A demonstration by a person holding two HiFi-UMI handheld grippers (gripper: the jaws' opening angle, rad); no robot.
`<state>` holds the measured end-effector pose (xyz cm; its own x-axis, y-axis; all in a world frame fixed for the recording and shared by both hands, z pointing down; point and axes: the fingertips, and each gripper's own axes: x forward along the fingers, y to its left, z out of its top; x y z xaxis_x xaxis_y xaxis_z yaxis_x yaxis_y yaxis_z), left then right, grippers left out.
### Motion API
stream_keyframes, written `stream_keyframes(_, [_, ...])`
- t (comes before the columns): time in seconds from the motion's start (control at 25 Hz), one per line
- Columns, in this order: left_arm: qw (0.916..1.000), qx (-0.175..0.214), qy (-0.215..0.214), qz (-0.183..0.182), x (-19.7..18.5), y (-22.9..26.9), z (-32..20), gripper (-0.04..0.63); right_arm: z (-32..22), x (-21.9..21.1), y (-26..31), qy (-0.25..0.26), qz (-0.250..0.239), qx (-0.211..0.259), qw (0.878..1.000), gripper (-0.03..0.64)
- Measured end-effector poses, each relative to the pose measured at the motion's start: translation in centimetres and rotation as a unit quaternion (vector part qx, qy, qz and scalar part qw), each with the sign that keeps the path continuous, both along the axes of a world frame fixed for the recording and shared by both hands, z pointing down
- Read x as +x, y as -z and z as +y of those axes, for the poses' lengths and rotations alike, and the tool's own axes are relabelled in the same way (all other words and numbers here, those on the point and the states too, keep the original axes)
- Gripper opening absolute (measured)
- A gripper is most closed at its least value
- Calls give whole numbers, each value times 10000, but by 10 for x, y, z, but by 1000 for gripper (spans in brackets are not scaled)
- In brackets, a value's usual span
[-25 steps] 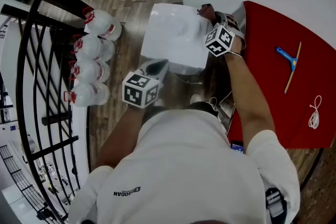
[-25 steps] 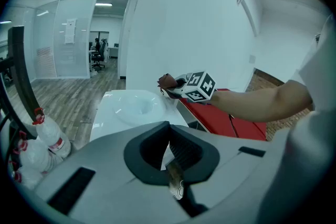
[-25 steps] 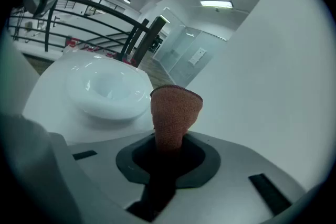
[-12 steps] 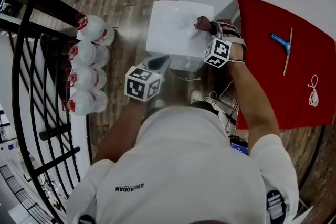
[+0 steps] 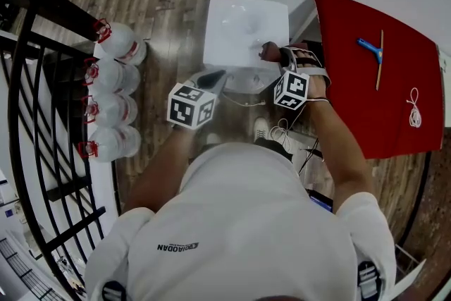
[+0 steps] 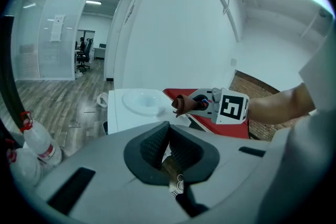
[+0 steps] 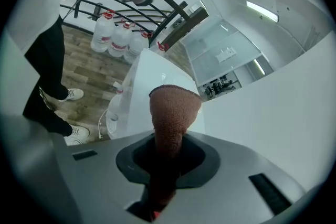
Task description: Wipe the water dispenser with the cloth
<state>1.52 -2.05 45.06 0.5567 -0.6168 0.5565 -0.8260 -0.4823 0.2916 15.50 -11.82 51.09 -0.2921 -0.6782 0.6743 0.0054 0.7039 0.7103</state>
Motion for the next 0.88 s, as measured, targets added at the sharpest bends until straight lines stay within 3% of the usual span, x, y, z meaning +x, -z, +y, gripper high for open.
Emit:
stream_keyframes(0.36, [10000,40,12,82,-34,-7,7,-11,54,5,-15,-411,42,-722,9965,54])
stream_keyframes(0.44, [9999,66,45,86,-40,-9,7,-11,57,4,-12,-666,-222,-894,9935,54])
stream_keyframes(0.52, [9999,116,87,90,-47,-9,6,-11,56,-1,-2,-1133,-874,-1214,9822,54])
stream_keyframes(0.56, [9998,142,117,98,-52,-9,6,-11,53,-6,6,-1418,-1318,-1398,9711,54])
stream_keyframes(0.64, [9996,173,194,120,-62,-9,5,-11,45,-20,23,-1980,-2282,-1769,9367,54])
stream_keyframes(0.76, [9993,179,312,138,-76,-9,7,-11,38,-49,37,-2552,-3606,-2408,8642,54])
stream_keyframes(0.88, [9989,190,407,127,-90,-10,12,-11,33,-89,43,-2697,-4560,-3082,7901,54])
